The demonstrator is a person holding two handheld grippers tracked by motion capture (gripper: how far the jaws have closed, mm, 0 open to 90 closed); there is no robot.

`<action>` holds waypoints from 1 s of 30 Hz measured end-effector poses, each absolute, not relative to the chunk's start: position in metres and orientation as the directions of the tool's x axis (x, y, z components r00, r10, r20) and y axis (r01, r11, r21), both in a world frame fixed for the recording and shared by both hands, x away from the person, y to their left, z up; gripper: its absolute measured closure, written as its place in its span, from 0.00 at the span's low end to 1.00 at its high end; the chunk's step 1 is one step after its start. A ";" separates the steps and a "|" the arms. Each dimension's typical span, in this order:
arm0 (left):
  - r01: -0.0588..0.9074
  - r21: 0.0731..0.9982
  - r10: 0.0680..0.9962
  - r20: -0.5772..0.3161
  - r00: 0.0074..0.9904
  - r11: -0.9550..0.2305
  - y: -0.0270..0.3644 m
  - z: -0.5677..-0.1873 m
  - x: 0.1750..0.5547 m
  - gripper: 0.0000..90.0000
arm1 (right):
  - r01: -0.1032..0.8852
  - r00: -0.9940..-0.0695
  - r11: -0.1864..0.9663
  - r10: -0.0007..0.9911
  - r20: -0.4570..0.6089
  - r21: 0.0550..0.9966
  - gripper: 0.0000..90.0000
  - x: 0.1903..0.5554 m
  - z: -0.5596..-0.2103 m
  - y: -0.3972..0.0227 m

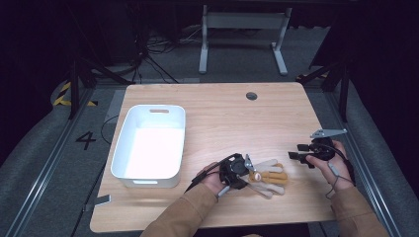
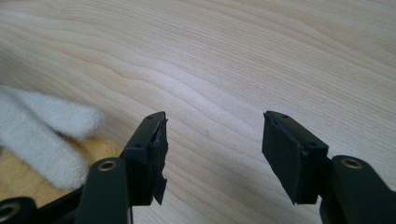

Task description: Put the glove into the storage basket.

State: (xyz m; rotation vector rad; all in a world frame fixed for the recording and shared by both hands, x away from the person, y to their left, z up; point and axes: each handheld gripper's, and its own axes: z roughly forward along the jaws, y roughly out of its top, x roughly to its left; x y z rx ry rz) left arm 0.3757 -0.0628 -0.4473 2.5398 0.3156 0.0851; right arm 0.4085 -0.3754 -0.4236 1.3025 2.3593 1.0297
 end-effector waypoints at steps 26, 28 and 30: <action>0.310 0.572 0.286 -0.134 0.949 -0.759 -0.054 -0.424 0.381 0.79 | 0.642 -0.550 0.334 0.828 0.112 0.690 0.46 0.407 -0.424 -0.383; 0.322 0.567 0.297 -0.140 0.944 -0.758 -0.053 -0.420 0.380 0.79 | 0.643 -0.550 0.332 0.827 0.115 0.690 0.46 0.408 -0.424 -0.383; 0.332 0.564 0.306 -0.144 0.941 -0.756 -0.052 -0.418 0.380 0.79 | 0.641 -0.552 0.334 0.826 0.112 0.690 0.46 0.409 -0.424 -0.383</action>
